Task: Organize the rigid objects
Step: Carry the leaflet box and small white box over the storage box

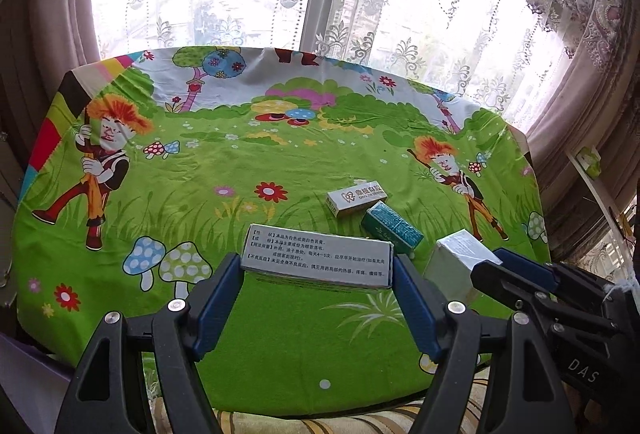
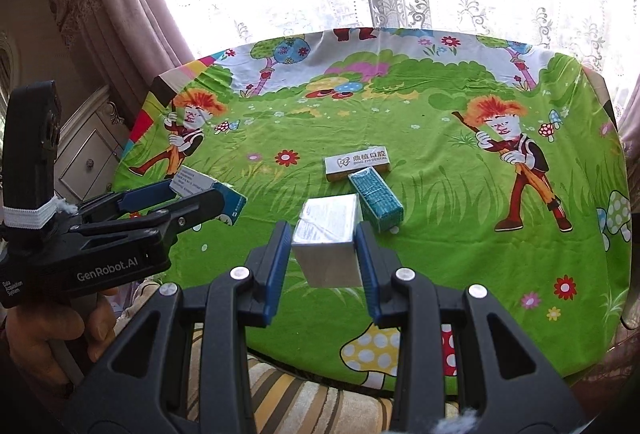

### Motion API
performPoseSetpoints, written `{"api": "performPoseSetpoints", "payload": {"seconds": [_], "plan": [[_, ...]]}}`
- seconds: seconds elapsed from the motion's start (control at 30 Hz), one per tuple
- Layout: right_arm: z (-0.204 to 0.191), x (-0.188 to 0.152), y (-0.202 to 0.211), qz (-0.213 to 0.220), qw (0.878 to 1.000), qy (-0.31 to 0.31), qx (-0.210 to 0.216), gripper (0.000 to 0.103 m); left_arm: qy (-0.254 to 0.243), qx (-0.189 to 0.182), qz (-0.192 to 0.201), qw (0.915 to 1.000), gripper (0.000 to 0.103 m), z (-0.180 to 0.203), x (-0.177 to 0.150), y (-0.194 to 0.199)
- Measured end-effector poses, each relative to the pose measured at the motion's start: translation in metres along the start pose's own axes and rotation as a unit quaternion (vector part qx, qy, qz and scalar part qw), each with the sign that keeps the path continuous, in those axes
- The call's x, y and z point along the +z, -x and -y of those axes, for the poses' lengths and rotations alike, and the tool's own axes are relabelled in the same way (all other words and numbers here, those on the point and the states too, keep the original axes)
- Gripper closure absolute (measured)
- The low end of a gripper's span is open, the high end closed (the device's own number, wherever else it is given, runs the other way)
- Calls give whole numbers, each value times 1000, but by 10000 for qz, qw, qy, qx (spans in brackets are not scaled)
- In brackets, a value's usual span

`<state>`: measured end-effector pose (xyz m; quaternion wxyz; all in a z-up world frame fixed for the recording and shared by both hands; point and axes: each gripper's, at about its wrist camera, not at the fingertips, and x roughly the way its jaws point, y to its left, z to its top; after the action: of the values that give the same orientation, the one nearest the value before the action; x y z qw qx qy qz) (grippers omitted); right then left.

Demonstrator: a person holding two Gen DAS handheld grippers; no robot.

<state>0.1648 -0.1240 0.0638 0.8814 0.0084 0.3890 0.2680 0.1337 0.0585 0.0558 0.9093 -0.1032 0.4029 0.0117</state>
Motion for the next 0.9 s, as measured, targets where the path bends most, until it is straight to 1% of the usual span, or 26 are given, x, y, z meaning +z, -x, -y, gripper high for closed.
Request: {"api": "performPoseSetpoints", "payload": {"seconds": [0.27,0.5,0.73,0.9], "plan": [[-45,-1,26,117,9991,343,225,65,312,83,313,9990,27,-33,-15,53],[-95,-15,43,26,9959,692,585,65,662,307,531,9959,27,-77,-41,101],[-160,-33,54,-172,9871,1201,1044,65,1028,608,768,9899,27,-128,-75,147],[-212,-48,57,-322,9764,1682,1314,65,1397,996,869,9813,27,-176,-103,174]]}}
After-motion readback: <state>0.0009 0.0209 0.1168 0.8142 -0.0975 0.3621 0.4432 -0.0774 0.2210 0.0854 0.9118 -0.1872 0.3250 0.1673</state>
